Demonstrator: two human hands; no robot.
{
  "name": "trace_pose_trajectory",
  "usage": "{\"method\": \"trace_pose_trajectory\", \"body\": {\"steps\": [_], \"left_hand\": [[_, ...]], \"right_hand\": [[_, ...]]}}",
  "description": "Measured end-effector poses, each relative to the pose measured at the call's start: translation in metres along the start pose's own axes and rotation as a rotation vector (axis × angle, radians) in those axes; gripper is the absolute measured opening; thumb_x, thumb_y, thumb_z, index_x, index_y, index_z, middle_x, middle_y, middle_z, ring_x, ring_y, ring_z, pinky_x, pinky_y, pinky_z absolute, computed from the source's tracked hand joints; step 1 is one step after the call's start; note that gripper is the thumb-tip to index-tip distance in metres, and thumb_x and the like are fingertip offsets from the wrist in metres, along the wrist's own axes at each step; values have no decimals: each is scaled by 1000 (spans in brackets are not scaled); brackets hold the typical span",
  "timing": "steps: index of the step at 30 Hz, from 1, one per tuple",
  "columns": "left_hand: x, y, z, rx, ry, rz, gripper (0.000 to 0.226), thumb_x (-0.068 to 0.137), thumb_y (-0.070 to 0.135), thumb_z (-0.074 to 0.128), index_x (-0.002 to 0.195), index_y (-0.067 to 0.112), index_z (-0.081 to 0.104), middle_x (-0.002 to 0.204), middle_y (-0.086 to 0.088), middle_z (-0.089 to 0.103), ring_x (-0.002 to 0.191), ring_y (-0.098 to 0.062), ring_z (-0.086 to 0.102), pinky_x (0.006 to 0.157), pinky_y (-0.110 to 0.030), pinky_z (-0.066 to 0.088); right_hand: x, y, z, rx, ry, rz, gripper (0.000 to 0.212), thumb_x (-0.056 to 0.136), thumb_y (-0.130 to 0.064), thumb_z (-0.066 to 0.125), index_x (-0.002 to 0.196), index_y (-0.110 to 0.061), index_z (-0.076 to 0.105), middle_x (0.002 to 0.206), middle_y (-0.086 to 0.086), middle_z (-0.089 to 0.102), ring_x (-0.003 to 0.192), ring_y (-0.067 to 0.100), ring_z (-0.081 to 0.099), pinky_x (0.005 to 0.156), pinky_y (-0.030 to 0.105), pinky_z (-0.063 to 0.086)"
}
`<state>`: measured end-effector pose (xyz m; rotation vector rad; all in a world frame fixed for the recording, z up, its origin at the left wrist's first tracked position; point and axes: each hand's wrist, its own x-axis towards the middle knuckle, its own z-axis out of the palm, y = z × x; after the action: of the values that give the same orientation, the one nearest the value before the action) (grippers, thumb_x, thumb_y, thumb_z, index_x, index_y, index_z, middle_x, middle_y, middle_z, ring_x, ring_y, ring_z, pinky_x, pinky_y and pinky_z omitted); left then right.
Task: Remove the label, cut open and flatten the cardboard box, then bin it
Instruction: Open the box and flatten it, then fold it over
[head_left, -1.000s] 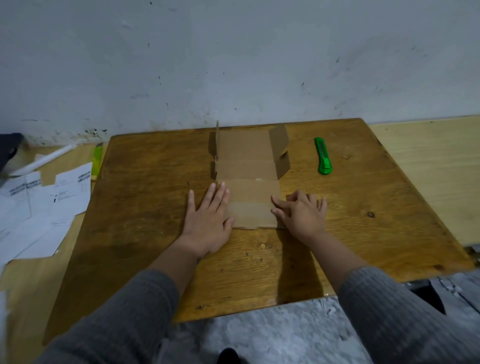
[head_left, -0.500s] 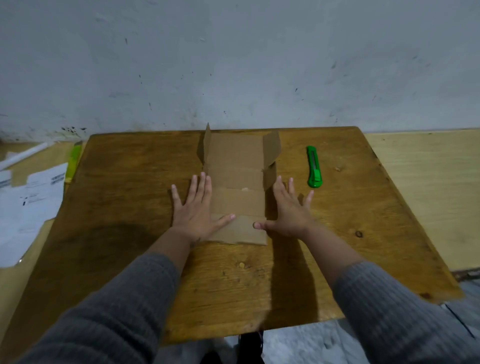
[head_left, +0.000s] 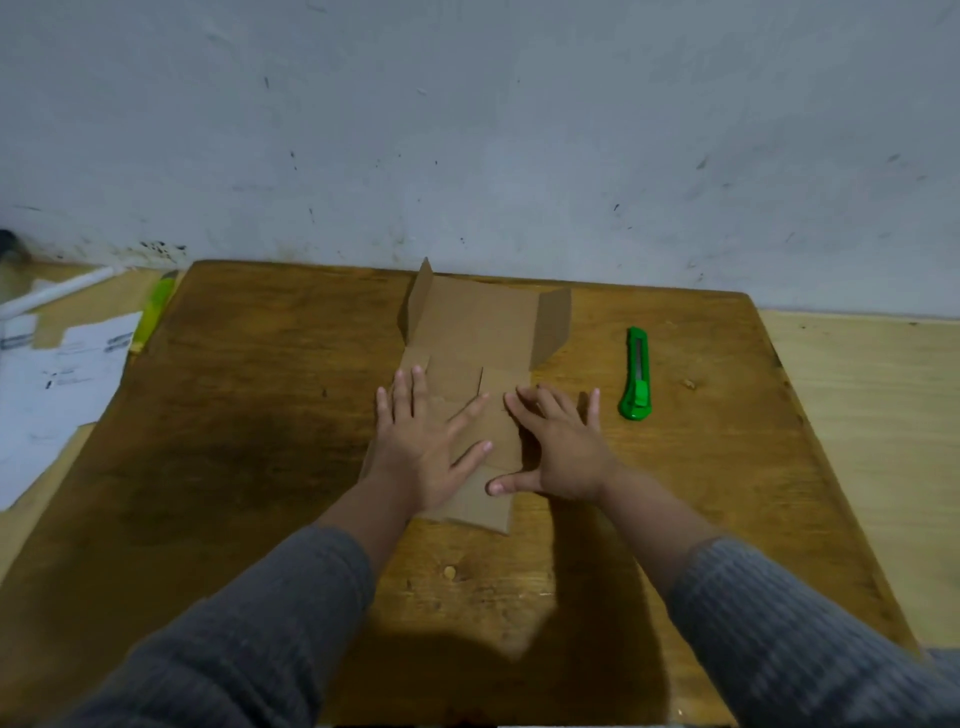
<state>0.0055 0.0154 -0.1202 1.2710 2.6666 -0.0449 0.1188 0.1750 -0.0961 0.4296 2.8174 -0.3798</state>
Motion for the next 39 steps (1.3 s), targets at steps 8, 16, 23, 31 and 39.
{"method": "trace_pose_trajectory", "body": {"steps": [8, 16, 23, 31, 39], "left_hand": [[-2, -4, 9, -30, 164, 32, 66, 85, 74, 7, 148, 53, 4, 156, -34, 4, 144, -51, 4, 114, -61, 9], [4, -21, 7, -36, 170, 135, 66, 86, 77, 7, 147, 53, 9, 156, -33, 8, 145, -48, 6, 115, -58, 11], [12, -55, -2, 50, 131, 310, 65, 87, 73, 18, 148, 51, 11, 155, -32, 13, 144, -47, 12, 114, -58, 15], [31, -85, -5, 112, 91, 412, 65, 87, 76, 13, 148, 53, 7, 157, -30, 8, 145, -45, 10, 114, -55, 12], [51, -107, -15, 142, 85, 548, 63, 89, 73, 15, 149, 52, 11, 157, -28, 11, 145, -43, 12, 111, -57, 11]], "right_hand": [[30, 3, 7, 421, 357, 458, 68, 97, -54, 18, 152, -17, 1, 161, -1, 1, 147, 14, -11, 111, 59, -19], [62, 9, -7, 193, 397, 303, 40, 100, -41, 28, 128, -32, 56, 158, -1, 20, 148, 23, -4, 109, 62, -15], [96, 18, -28, 457, 346, 542, 56, 75, -48, 72, 121, -24, 53, 150, 2, 33, 147, 22, 9, 108, 65, -12], [107, 30, -32, 338, 93, 526, 104, 67, -71, 64, 149, -34, 12, 160, -4, -11, 144, 28, -22, 101, 71, -16], [100, 18, -34, 496, 372, 573, 92, 57, -52, 83, 132, -24, 36, 151, 4, 31, 146, 21, 11, 107, 58, -20]]}}
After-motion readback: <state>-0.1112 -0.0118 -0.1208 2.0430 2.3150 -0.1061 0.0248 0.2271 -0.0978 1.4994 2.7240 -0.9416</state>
